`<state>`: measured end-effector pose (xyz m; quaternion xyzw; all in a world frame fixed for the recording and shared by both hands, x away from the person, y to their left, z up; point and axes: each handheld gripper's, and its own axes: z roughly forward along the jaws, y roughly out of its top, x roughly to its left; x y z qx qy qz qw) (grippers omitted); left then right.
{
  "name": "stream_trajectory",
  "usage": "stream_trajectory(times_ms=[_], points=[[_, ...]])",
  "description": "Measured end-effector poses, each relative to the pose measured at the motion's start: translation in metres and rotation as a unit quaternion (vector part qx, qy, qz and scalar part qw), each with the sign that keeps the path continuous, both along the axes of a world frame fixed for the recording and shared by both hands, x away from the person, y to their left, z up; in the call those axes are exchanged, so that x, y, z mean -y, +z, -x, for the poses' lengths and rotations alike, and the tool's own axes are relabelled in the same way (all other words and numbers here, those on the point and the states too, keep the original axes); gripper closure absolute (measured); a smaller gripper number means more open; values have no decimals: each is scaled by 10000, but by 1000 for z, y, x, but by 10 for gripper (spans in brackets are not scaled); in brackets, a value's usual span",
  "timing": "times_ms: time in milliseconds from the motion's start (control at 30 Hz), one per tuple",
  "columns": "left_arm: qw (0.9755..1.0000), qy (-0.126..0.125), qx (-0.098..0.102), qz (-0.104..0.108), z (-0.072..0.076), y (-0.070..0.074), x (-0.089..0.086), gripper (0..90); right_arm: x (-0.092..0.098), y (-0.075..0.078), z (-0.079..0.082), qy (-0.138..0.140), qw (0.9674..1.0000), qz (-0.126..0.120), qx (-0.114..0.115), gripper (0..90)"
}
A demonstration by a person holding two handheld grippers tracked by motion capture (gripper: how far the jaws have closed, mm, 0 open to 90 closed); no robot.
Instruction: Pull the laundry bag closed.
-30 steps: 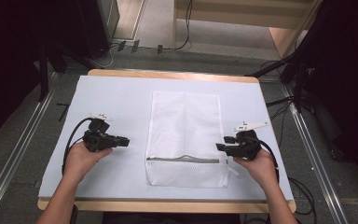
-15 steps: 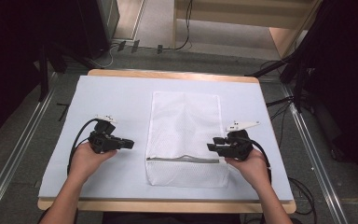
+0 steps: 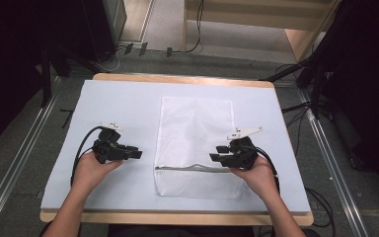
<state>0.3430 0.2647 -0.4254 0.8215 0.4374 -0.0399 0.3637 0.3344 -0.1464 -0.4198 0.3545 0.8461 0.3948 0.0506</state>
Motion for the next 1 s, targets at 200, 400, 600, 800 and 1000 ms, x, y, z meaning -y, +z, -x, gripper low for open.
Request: stream_trajectory(times_ms=[200, 400, 600, 800, 1000], points=[[10000, 58, -49, 54, 2, 0, -4, 661, -14, 4, 1, 104, 9999, -2, 55, 595], [9999, 98, -87, 27, 5, 0, -4, 652, -32, 1, 0, 312, 9995, 68, -45, 602], [9999, 136, -5, 40, 8, 2, -6, 667, -44, 1, -2, 459, 9989, -19, -67, 631], [9994, 199, -190, 187, 7, 0, -5, 741, -57, -1, -4, 703, 9975, 18, -36, 663], [9994, 81, -233, 237, 6, -1, -1, 831, -72, -6, -9, 820, 9965, 4, -141, 677]])
